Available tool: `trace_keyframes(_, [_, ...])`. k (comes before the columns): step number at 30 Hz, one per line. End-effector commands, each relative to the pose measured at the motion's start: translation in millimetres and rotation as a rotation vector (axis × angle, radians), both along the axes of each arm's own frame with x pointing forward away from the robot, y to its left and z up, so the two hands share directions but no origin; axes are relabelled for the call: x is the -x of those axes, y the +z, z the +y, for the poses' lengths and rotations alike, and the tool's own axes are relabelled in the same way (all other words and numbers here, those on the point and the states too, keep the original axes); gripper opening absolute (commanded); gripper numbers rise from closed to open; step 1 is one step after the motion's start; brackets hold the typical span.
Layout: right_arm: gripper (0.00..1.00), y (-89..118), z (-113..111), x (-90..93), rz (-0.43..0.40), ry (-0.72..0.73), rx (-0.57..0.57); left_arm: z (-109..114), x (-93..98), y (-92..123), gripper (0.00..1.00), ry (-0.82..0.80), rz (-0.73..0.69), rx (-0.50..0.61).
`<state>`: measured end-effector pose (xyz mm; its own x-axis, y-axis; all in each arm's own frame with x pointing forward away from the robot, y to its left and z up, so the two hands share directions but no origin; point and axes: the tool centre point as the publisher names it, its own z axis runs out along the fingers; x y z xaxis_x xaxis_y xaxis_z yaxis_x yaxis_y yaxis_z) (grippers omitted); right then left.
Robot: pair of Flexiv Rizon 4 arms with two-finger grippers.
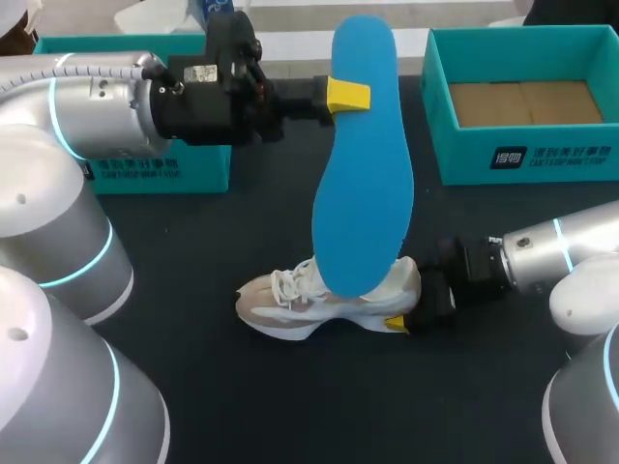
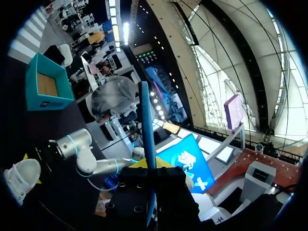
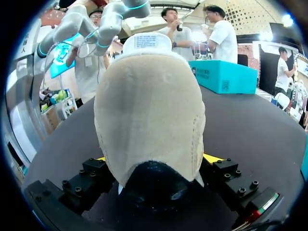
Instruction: Take the shoe out of the shoebox, open the shoe tongue, remove and reinsert the insole, then place the shoe into the shoebox
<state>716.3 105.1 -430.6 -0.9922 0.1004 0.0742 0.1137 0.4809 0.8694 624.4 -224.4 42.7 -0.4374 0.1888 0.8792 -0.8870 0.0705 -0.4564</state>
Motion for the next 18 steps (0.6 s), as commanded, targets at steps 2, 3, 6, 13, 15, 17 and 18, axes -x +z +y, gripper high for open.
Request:
trace_keyframes(2, [1.00, -3.6, 1.0, 1.5, -0.001, -0.013, 0.023, -3.1, 0.0, -0.3, 0.00, 0.001, 0.000, 0.000])
trace_keyframes(3, [1.00, -2.6, 0.6, 2.3, -0.002, -0.014, 0.025, -3.1, 0.0, -0.3, 0.00, 0.001, 0.000, 0.000])
trace_keyframes(6, [1.00, -0.3, -1.2, 5.7, -0.014, -0.029, 0.036, -3.1, 0.0, -0.3, 0.00, 0.001, 0.000, 0.000])
trace_keyframes(13, [1.00, 5.0, -5.3, 9.6, -0.028, -0.040, 0.070, -3.1, 0.0, -0.3, 0.00, 0.001, 0.000, 0.000])
trace_keyframes(15, [1.00, 7.3, -6.8, 9.9, -0.030, -0.036, 0.088, -3.1, 0.0, -0.3, 0.00, 0.001, 0.000, 0.000])
trace_keyframes(17, [1.00, 8.8, -8.7, 9.4, -0.028, -0.039, 0.101, -3.1, 0.0, -0.3, 0.00, 0.001, 0.000, 0.000])
trace_keyframes(18, [1.00, 9.3, -10.0, 8.9, -0.029, -0.039, 0.103, -3.1, 0.0, -0.3, 0.00, 0.001, 0.000, 0.000])
